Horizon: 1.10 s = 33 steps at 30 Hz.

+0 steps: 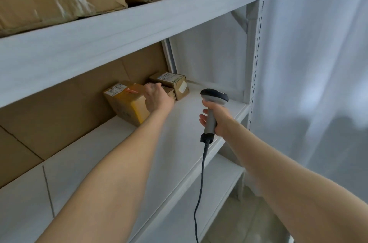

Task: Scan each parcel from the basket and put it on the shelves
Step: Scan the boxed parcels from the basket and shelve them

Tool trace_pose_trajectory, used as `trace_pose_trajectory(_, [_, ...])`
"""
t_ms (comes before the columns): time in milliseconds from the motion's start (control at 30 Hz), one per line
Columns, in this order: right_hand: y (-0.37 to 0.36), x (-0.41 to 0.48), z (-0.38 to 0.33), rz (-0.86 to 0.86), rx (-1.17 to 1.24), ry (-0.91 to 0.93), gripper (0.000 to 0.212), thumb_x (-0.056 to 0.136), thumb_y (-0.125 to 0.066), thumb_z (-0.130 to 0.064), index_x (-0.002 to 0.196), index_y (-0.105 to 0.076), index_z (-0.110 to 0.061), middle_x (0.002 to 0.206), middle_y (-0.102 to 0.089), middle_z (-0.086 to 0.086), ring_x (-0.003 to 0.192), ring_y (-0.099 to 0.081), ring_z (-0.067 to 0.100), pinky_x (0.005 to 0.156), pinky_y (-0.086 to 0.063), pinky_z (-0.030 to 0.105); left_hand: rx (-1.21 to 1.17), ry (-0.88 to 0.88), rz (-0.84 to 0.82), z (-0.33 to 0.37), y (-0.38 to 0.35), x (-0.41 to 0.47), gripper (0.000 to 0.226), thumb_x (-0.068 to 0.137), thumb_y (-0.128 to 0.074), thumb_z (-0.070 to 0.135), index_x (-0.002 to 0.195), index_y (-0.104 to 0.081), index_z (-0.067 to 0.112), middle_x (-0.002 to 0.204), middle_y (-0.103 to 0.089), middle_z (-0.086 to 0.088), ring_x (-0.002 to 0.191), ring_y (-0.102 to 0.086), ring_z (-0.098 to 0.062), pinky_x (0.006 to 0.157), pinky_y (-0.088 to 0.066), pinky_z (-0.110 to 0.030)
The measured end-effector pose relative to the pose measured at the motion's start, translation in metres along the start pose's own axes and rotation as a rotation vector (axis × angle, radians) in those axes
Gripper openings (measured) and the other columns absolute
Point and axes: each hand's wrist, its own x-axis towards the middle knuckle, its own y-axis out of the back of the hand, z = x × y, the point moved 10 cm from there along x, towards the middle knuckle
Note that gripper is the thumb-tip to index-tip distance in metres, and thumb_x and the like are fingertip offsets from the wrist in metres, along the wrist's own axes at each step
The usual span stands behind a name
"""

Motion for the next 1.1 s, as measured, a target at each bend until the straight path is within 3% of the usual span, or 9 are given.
trace_pose_trajectory(133, [0.068, -0.038, -0.009, 0.072, 0.072, 0.036, 0.021, 0.084, -0.075, -0.020, 0.095, -0.059, -0.012, 0.102, -0.063, 0.011, 0.086, -0.064, 0.025, 0.067, -0.058, 0.033, -0.038, -0.068, -0.102, 0.052, -0.034, -0.055, 0.048, 0.088, -0.063, 0.024, 0.133, -0.048, 0.019, 0.145, -0.029, -0.009, 0.127, -0.041, -0.030, 0.097, -0.042, -0.038])
trace_pose_trajectory(267, [0.147, -0.081, -0.011, 0.156, 0.166, 0.072, 0.016, 0.086, -0.072, -0.015, 0.093, -0.060, -0.007, 0.088, -0.060, 0.011, 0.067, -0.058, 0.021, 0.065, -0.053, 0.034, -0.075, -0.135, -0.259, 0.106, -0.076, -0.131, 0.049, 0.089, -0.061, 0.022, 0.136, -0.045, 0.018, 0.146, -0.027, -0.011, 0.129, -0.038, -0.031, 0.099, -0.042, -0.038])
trace_pose_trajectory(400, [0.232, -0.127, 0.001, 0.265, 0.237, 0.076, 0.014, 0.087, -0.071, -0.017, 0.090, -0.060, -0.009, 0.085, -0.061, 0.009, 0.068, -0.059, 0.020, 0.068, -0.053, 0.032, -0.058, -0.244, -0.430, 0.158, -0.121, -0.217, 0.051, 0.087, -0.062, 0.026, 0.134, -0.045, 0.016, 0.138, -0.032, -0.014, 0.121, -0.042, -0.030, 0.085, -0.040, -0.032])
trace_pose_trajectory(567, [0.337, -0.183, 0.024, 0.397, 0.331, 0.099, 0.013, 0.088, -0.070, -0.018, 0.091, -0.061, -0.010, 0.082, -0.063, 0.008, 0.069, -0.060, 0.020, 0.067, -0.053, 0.032, -0.046, -0.356, -0.636, 0.208, -0.173, -0.331, 0.056, 0.086, -0.061, 0.024, 0.138, -0.042, 0.015, 0.142, -0.027, -0.014, 0.126, -0.040, -0.031, 0.103, -0.041, -0.038])
trace_pose_trajectory(767, [0.453, -0.242, 0.064, 0.562, 0.435, 0.092, 0.020, 0.086, -0.073, -0.023, 0.098, -0.065, -0.008, 0.078, -0.065, 0.006, 0.068, -0.063, 0.018, 0.066, -0.054, 0.031, -0.015, -0.469, -0.841, 0.246, -0.226, -0.461, 0.058, 0.087, -0.060, 0.024, 0.141, -0.040, 0.015, 0.144, -0.026, -0.013, 0.129, -0.034, -0.032, 0.104, -0.036, -0.038])
trace_pose_trajectory(933, [0.530, -0.273, 0.096, 0.712, 0.504, 0.083, 0.016, 0.087, -0.072, -0.023, 0.084, -0.066, -0.009, 0.063, -0.067, 0.002, 0.062, -0.063, 0.016, 0.065, -0.054, 0.029, -0.025, -0.511, -1.015, 0.260, -0.274, -0.542, 0.057, 0.087, -0.064, 0.023, 0.139, -0.042, 0.014, 0.143, -0.026, -0.011, 0.130, -0.037, -0.029, 0.106, -0.035, -0.036])
trace_pose_trajectory(1100, [0.603, -0.285, 0.132, 0.866, 0.556, 0.054, 0.018, 0.088, -0.070, -0.022, 0.080, -0.062, -0.009, 0.067, -0.063, 0.003, 0.059, -0.058, 0.013, 0.058, -0.050, 0.025, 0.061, -0.532, -1.142, 0.261, -0.336, -0.595, 0.059, 0.084, -0.066, 0.026, 0.137, -0.044, 0.017, 0.142, -0.029, -0.010, 0.127, -0.040, -0.029, 0.109, -0.037, -0.040])
